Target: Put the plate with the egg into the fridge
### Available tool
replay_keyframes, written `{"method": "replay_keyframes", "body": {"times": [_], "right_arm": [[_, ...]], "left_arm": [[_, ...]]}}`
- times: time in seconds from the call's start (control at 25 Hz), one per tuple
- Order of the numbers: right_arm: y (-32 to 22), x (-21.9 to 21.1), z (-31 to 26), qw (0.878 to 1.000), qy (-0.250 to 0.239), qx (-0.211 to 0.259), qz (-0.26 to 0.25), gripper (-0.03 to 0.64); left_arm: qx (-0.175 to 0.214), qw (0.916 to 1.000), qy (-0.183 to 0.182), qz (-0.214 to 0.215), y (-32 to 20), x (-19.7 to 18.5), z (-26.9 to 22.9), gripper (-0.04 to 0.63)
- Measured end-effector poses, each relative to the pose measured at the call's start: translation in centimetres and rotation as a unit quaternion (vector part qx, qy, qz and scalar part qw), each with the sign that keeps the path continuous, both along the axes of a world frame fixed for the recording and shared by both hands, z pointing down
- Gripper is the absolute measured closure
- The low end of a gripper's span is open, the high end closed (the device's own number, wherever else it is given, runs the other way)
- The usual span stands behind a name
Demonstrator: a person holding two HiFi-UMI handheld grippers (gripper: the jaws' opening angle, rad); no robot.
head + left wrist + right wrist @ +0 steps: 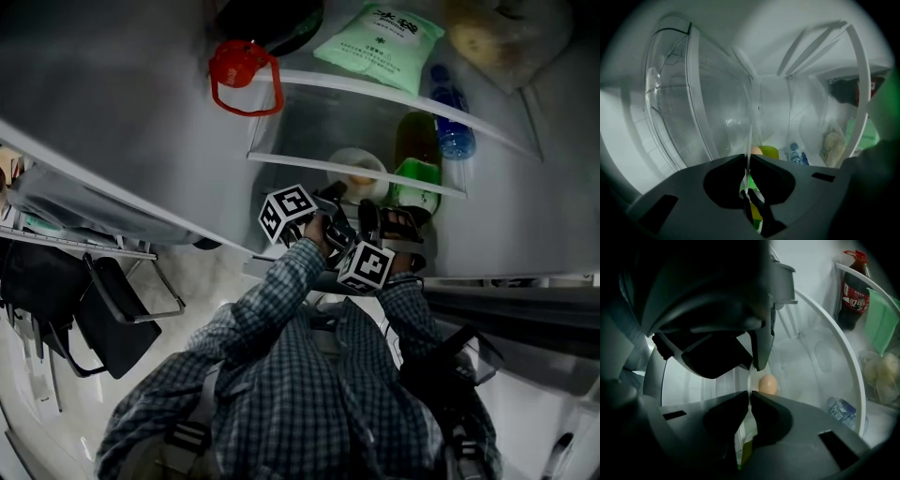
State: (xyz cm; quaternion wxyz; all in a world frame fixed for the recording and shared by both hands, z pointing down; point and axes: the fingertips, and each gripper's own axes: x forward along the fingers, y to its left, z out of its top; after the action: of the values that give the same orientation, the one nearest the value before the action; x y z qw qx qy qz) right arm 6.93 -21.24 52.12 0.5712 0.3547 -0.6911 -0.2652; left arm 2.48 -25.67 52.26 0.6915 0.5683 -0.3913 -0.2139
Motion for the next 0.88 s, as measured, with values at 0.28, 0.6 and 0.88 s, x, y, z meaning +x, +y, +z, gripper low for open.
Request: {"method": "replay_keyframes", "body": {"times": [0.28, 0.6, 0.88], "right_arm": [[-0.2, 0.1, 0.2, 1.000, 0.010, -0.011, 0.009, 0.588], [-0.6, -0.2, 0.5, 0.999, 0.023, -0.017, 0.014, 0.589], [-0.5, -0.3, 0.8, 0.999, 0.041, -0.027, 0.010, 0.588]], "left_arm": [[0.008, 0.9998, 0.008, 0.016, 0.7, -0.1, -0.3, 0.575], [0.018, 0.9990, 0.024, 0.032, 2.1, -0.5, -0.8, 0.575], [0.040, 0.9969, 0.026, 0.062, 3.8, -0.8, -1.7, 0.575]]}}
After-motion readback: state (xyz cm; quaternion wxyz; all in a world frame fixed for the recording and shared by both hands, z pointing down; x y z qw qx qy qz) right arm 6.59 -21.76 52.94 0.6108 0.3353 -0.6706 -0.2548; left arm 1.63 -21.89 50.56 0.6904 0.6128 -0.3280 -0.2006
